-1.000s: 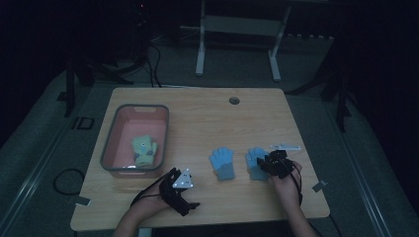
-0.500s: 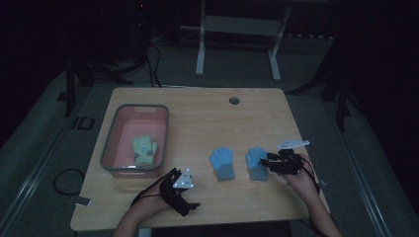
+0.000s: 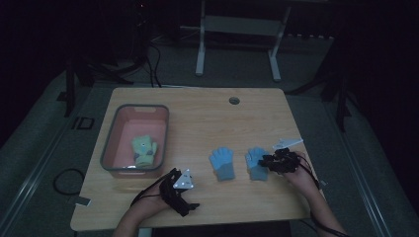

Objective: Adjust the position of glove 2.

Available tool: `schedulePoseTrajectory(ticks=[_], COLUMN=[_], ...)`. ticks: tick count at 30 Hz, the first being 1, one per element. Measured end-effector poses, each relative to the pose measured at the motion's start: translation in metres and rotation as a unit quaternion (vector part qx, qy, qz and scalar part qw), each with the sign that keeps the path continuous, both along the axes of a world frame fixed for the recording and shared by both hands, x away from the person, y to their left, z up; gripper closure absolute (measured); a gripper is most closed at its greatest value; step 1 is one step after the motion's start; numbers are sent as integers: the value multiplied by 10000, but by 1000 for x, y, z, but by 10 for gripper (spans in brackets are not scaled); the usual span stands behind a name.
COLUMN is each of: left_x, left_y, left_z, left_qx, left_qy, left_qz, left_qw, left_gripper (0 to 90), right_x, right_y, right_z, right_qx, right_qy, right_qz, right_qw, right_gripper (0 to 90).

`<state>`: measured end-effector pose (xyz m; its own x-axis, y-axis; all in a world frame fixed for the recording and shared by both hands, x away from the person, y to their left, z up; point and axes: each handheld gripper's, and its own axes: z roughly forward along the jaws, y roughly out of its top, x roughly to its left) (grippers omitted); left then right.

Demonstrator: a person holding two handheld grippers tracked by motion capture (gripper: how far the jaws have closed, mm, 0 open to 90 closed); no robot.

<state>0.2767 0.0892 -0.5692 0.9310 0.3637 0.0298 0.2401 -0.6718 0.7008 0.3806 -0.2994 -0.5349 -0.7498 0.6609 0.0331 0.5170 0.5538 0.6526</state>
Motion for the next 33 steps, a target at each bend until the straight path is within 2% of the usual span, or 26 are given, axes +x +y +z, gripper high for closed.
schedulePoseTrajectory(ticks=[2, 4, 7, 8, 10, 12, 13, 14, 19, 22, 25, 26, 27, 31, 32, 33], left_x=[0, 0, 0, 0, 0, 0, 0, 0, 0, 0, 0, 0, 0, 0, 0, 0], left_y=[0, 0, 0, 0, 0, 0, 0, 0, 0, 0, -1, -1, -1, -1, -1, 0], left_z=[0, 0, 0, 0, -1, -1, -1, -1, -1, -1, 0, 0, -1, 0, 0, 0], left_qx=[-2, 17, 4, 8, 16, 47, 47, 64, 53, 56, 55, 52, 54, 41, 41, 60], left_qy=[3, 1, 5, 7, 19, 10, 10, 3, -1, 3, -3, -3, 0, -2, -2, 2], left_qz=[-7, -10, -8, -8, -10, -21, -21, -30, -31, -34, -38, -31, -29, -36, -36, -36], left_qw=[10000, 10000, 10000, 10000, 10000, 10000, 10000, 10000, 10000, 10000, 10000, 10000, 10000, 10000, 10000, 10000], left_gripper=[13, 13, 13, 13, 13, 13, 13, 13, 13, 13, 13, 13, 13, 13, 13, 13], right_x=[1, 1, 2, 2, 1, 0, 0, 0, 0, 0, -2, -4, -5, -5, -5, -5], right_y=[1, 3, 8, 9, 10, 12, 12, 14, 15, 13, 14, 18, 21, 33, 33, 39], right_z=[0, -1, -8, -10, -10, -9, -9, -8, -5, 4, 13, 25, 30, 46, 46, 52], right_qx=[54, 50, -92, -137, -169, -344, -344, -356, -310, -103, 6, 59, 114, 267, 267, 364], right_qy=[-32, 0, 88, 5, -21, -76, -76, -25, 38, 76, -3, -111, -111, -135, -135, -158], right_qz=[-11, 11, 134, 172, 178, 94, 94, 7, -92, -69, -25, 105, 157, 405, 405, 509], right_qw=[10000, 10000, 9998, 9998, 9997, 9993, 9993, 9994, 9995, 9999, 10000, 9999, 9997, 9987, 9987, 9979], right_gripper=[627, 629, 624, 624, 627, 746, 746, 811, 843, 846, 846, 846, 846, 846, 846, 846])
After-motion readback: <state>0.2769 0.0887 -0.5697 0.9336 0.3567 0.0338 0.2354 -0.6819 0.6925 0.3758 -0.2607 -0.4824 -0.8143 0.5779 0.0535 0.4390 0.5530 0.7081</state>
